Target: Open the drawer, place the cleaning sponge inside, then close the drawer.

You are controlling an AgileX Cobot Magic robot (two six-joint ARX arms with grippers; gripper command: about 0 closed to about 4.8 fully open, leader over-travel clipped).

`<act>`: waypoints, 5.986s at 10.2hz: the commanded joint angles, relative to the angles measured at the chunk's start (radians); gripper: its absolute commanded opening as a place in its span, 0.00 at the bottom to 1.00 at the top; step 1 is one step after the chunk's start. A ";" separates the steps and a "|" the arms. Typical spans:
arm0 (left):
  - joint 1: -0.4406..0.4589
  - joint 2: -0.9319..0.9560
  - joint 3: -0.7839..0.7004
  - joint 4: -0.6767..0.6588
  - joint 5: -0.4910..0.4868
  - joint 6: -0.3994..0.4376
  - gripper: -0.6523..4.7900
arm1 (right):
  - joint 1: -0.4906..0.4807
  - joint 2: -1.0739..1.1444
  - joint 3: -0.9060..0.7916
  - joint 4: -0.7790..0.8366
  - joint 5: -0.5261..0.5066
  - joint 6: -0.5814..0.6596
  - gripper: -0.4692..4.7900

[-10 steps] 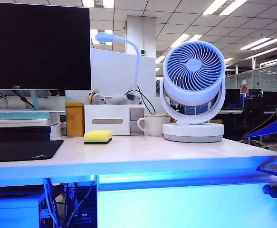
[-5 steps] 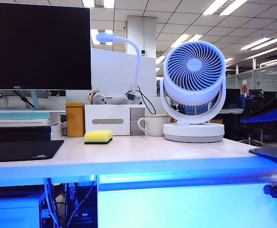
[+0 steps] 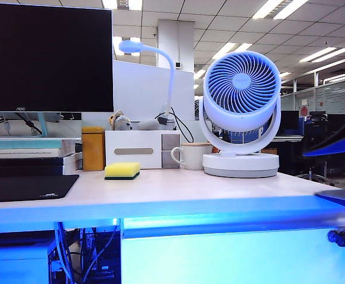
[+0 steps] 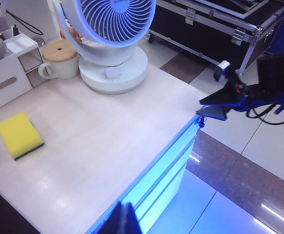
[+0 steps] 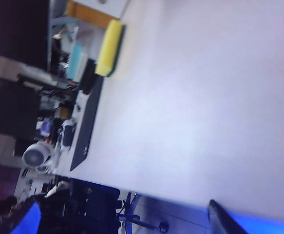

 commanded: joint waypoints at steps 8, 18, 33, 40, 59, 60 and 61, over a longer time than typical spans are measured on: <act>0.000 -0.001 0.004 0.011 0.004 0.000 0.11 | -0.032 0.016 -0.004 -0.124 0.111 -0.117 1.00; 0.000 -0.001 0.004 0.002 0.004 0.000 0.11 | 0.003 0.119 0.111 -0.026 0.096 -0.057 1.00; 0.000 -0.001 0.005 -0.019 0.004 0.000 0.11 | 0.003 0.086 0.055 0.159 -0.141 0.042 1.00; 0.000 -0.004 0.005 -0.019 0.004 0.000 0.11 | -0.058 0.083 -0.004 0.149 -0.034 0.056 1.00; 0.000 -0.003 0.004 -0.019 -0.003 0.000 0.11 | -0.095 0.195 0.075 0.253 -0.096 0.050 1.00; 0.000 -0.003 0.004 -0.019 -0.003 0.000 0.11 | -0.095 0.195 0.075 0.255 -0.104 0.062 1.00; 0.000 -0.003 0.004 -0.019 -0.003 0.000 0.11 | -0.094 0.195 0.075 0.261 -0.111 0.068 1.00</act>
